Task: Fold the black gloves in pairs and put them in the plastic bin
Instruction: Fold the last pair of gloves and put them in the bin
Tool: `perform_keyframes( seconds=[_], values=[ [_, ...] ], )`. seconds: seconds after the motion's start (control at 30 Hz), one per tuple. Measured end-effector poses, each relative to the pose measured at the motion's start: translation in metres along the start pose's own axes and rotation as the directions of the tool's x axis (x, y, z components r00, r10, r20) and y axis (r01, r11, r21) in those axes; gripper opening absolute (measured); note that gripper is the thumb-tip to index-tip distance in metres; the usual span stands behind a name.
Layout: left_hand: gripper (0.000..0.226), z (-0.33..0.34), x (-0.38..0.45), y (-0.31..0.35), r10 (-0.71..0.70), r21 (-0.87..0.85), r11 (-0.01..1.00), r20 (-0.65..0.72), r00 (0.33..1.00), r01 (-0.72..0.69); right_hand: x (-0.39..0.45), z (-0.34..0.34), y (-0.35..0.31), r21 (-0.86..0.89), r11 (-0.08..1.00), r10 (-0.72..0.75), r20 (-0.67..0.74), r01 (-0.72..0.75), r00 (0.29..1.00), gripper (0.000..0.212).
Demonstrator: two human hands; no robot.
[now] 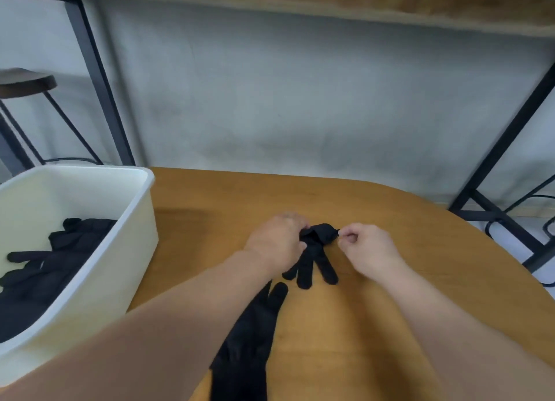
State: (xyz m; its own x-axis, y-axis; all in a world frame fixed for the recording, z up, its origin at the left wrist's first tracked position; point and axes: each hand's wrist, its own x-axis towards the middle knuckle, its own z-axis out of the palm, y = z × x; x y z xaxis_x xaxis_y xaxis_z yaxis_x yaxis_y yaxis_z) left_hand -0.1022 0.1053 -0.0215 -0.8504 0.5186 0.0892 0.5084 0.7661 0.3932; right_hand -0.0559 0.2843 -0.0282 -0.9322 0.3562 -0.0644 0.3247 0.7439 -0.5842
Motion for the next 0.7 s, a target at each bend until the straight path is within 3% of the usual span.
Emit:
perform_keyframes(
  seconds=[0.1, 0.27, 0.37, 0.47, 0.57, 0.7],
  values=[
    [0.045, 0.018, 0.040, 0.006, 0.129, 0.124, 0.983, 0.057, 0.990, -0.135, 0.029, 0.004, 0.008, -0.065, 0.998, 0.020, 0.028, -0.018, 0.999, 0.041],
    [0.031, 0.035, 0.069, 0.003, 0.256, 0.263, 0.923, 0.130, 0.958, -0.282, 0.050, 0.018, 0.007, -0.067, 0.995, -0.060, 0.132, 0.069, 0.989, 0.038],
    [0.019, 0.029, 0.072, 0.007, 0.107, -0.022, 0.994, 0.007, 0.994, -0.107, 0.050, 0.010, 0.008, -0.093, 0.986, -0.123, 0.151, 0.138, 0.981, 0.031],
    [0.012, 0.004, 0.068, 0.015, -0.065, -0.338, 0.939, -0.003, 0.998, 0.060, 0.044, -0.010, 0.003, -0.056, 0.977, -0.196, 0.124, 0.204, 0.973, 0.013],
    [0.008, -0.029, 0.052, 0.023, -0.087, -0.524, 0.847, 0.030, 0.996, 0.089, 0.029, -0.043, -0.012, -0.002, 0.965, -0.261, 0.028, 0.261, 0.965, 0.008],
    [0.010, -0.074, 0.017, 0.040, -0.044, -0.641, 0.765, 0.042, 0.998, 0.061, -0.010, -0.094, -0.044, 0.132, 0.949, -0.293, 0.035, 0.286, 0.956, 0.007]
  ],
)
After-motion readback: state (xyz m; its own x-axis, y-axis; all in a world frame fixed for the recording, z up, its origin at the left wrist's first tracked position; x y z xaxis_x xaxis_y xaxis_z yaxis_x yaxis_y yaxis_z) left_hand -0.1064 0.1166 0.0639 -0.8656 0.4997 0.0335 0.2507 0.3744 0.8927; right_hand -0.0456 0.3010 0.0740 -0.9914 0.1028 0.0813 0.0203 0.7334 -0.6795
